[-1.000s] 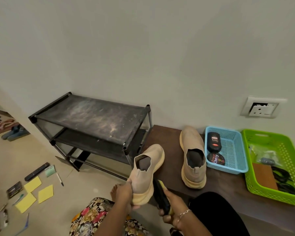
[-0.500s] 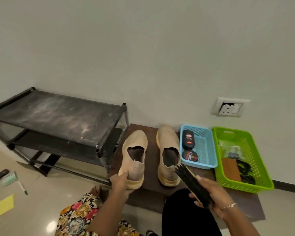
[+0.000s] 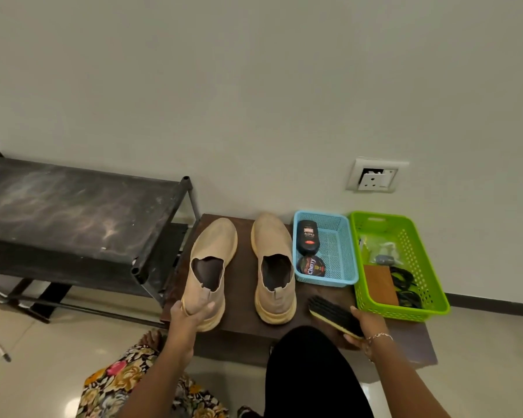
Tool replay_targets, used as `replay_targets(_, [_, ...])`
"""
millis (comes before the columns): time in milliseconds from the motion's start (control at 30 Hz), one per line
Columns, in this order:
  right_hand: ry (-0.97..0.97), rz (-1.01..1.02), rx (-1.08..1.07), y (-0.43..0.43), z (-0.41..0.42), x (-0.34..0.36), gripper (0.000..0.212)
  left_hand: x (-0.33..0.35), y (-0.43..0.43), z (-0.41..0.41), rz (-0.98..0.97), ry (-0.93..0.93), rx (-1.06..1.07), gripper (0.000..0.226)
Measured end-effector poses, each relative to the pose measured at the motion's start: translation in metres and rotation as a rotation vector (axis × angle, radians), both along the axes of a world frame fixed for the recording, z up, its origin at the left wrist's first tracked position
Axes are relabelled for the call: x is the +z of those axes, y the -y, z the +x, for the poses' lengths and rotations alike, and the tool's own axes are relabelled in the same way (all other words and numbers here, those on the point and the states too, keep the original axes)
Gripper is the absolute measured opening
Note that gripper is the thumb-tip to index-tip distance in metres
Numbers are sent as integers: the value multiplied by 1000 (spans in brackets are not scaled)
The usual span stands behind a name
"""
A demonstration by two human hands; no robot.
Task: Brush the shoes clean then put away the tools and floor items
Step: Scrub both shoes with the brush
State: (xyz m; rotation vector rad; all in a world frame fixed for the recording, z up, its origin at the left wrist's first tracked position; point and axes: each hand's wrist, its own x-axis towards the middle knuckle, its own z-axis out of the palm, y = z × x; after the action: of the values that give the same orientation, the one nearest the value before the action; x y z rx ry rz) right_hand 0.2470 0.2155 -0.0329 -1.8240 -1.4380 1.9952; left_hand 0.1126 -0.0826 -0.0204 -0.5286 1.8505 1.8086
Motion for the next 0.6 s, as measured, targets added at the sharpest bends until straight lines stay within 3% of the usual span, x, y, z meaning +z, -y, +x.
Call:
replay_targets(100, [17,95,19,12,2,-2,10,-4,9,0,-15,13,-80,81])
replay_targets(167, [96,218,83,16,3,-7,29,-5,13,-1,-82,-25,-137,86])
replay_targets(300, [275,534,253,31,-5,7,41,-1,11,-8,-508,-403,-361,94])
replay_targets(400, [186,875,391,59,-24,30,38,5,4,-10,-746,-531,-512,66])
replay_targets(500, [-46,1096,718,88,-49,43,38,7,-3,-13,-880,-591,-629,33])
replay_targets(600, [-79,1282,994,106,-71,39,49,10,-4,-17,-1010,-619,-735,24])
